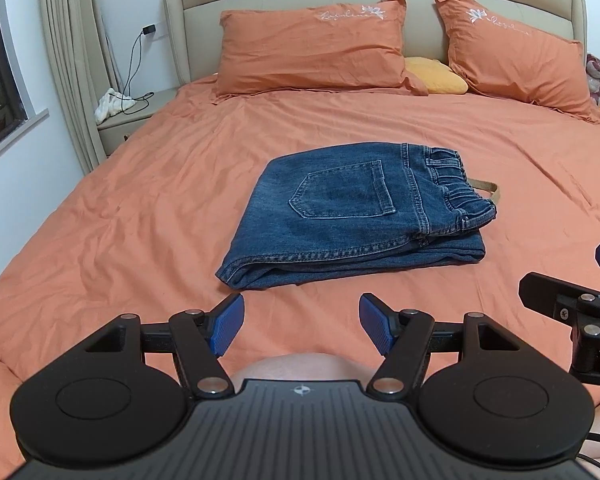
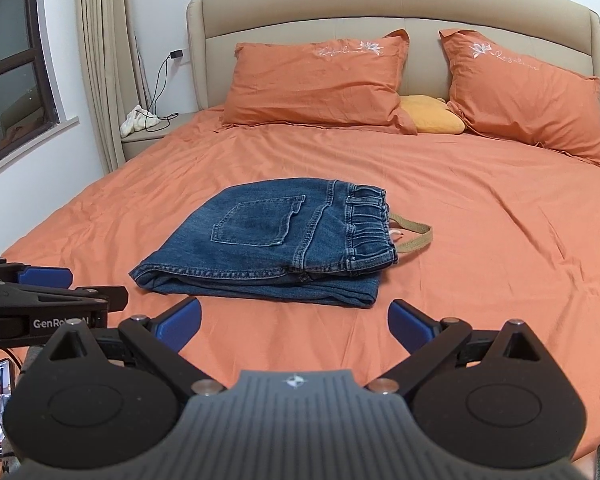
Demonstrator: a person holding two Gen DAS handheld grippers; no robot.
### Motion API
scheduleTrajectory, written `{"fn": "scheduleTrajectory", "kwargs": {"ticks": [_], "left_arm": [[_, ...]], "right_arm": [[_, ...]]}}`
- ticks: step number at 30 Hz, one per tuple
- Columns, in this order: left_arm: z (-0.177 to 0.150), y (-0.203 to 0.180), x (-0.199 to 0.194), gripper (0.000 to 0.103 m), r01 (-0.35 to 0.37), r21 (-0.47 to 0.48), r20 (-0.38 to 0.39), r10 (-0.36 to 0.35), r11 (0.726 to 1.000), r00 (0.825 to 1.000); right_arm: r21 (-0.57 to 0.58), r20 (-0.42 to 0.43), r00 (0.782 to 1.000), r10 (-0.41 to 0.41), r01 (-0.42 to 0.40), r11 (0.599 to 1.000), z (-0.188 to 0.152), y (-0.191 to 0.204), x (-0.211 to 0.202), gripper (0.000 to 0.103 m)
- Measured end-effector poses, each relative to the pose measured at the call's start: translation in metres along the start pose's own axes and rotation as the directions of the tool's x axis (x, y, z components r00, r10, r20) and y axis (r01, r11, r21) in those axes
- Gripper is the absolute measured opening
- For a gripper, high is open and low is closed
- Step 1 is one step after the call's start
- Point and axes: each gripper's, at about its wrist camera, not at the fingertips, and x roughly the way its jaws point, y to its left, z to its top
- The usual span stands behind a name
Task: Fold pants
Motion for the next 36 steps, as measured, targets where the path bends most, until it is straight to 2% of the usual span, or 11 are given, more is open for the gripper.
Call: {"fn": "scheduleTrajectory", "kwargs": {"ticks": [36], "left_arm": [[0.003, -0.004, -0.003, 0.077, 0.015, 0.019, 0.007, -0.015, 1.0, 1.0]], "right_arm": [[0.007, 0.033, 0.999, 0.0, 0.0, 1.0, -0.001, -0.004, -0.017, 0.096]]}}
